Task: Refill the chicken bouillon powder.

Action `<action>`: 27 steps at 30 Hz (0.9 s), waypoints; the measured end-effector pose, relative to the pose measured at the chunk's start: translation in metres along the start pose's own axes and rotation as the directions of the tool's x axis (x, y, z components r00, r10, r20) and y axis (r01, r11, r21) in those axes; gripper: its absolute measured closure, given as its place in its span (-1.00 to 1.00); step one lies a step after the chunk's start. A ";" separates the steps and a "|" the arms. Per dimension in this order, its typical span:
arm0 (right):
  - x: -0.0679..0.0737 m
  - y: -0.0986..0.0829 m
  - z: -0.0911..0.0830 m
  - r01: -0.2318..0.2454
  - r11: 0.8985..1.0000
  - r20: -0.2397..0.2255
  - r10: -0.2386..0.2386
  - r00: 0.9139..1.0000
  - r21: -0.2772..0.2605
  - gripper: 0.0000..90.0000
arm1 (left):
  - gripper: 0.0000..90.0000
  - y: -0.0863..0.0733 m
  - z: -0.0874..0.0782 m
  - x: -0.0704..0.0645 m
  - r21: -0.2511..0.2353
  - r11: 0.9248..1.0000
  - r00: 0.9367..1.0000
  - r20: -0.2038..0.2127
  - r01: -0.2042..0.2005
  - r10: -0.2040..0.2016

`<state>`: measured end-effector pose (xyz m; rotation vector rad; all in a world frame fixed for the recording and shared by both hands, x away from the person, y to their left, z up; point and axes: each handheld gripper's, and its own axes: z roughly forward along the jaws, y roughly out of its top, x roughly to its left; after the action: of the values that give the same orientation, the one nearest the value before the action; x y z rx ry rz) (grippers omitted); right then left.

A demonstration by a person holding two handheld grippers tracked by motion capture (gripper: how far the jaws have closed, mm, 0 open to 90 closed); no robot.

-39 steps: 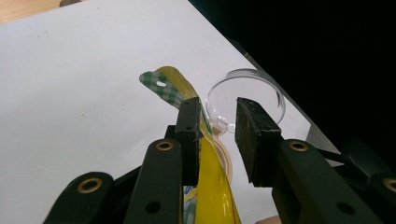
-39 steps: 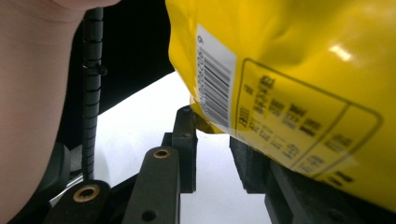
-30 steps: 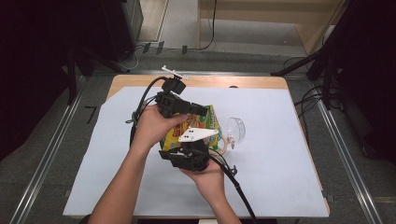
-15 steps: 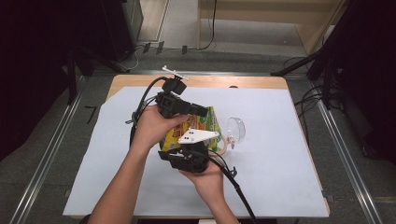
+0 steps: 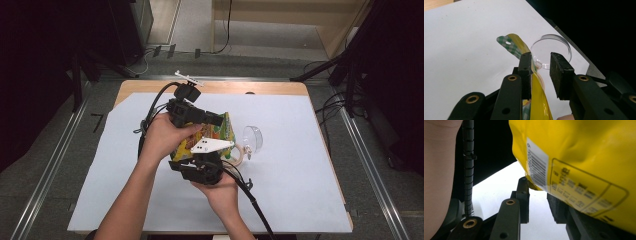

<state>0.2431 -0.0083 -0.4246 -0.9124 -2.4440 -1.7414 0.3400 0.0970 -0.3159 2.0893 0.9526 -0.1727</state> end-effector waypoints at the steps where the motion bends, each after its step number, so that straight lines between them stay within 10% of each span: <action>1: 0.000 0.000 0.000 0.000 1.000 0.000 0.000 1.000 0.001 0.63 | 0.59 0.000 0.000 0.001 -0.002 1.000 1.000 0.003 0.002 -0.002; 27: -0.003 0.001 -0.001 0.017 1.000 -0.004 -0.017 1.000 0.015 0.63 | 0.58 0.000 0.000 0.004 -0.007 1.000 1.000 0.010 0.007 -0.007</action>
<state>0.2456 -0.0098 -0.4243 -0.8880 -2.4662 -1.7266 0.3428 0.0989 -0.3179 2.0768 0.9535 -0.1831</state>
